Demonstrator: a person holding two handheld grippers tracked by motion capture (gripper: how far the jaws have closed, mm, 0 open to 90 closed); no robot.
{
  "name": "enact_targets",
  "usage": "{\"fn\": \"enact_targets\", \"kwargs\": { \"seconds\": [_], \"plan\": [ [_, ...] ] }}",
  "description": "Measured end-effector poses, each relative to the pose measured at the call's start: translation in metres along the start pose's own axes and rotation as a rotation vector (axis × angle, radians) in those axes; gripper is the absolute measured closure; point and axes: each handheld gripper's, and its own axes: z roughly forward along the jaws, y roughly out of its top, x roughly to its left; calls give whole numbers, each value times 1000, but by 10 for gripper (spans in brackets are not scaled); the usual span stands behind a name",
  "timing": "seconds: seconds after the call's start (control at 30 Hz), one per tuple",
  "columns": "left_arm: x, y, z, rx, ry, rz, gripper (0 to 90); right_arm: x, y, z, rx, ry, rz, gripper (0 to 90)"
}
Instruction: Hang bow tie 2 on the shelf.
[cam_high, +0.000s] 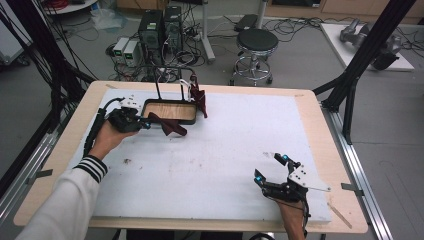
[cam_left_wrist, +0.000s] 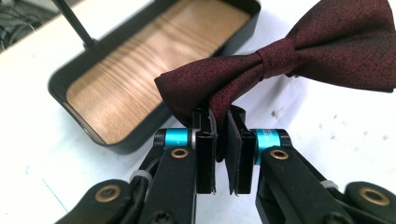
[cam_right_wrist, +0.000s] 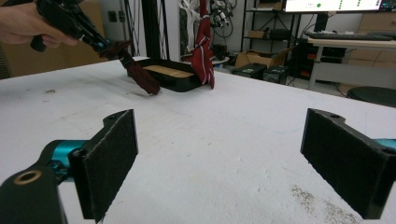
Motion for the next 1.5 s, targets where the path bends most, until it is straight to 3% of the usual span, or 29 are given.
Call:
{"fn": "enact_targets", "kwargs": {
  "seconds": [0.2, 0.4, 0.63, 0.9, 1.03, 1.27, 1.5],
  "plan": [
    [-2, 1, -10, -55, 16, -7, 831, 1, -1, 1, 4, -1, -8, 101],
    [-1, 4, -22, -126, 47, -42, 832, 1, -3, 2, 3, -7, -16, 101],
    [1, 7, -33, -195, 97, -91, 832, 1, -3, 3, -1, -10, -17, 101],
    [2, 9, -42, -247, 163, -97, 832, 2, -4, 3, -6, -14, -23, 102],
    [5, 12, -49, -298, 199, -131, 832, 2, -4, 4, -5, -13, -27, 102],
    [11, 12, -60, -319, 238, -152, 832, 2, -4, 4, -7, -16, -29, 101],
    [22, 15, -68, -305, 269, -157, 832, 4, -5, 4, -11, -16, -37, 102]
  ]
}}
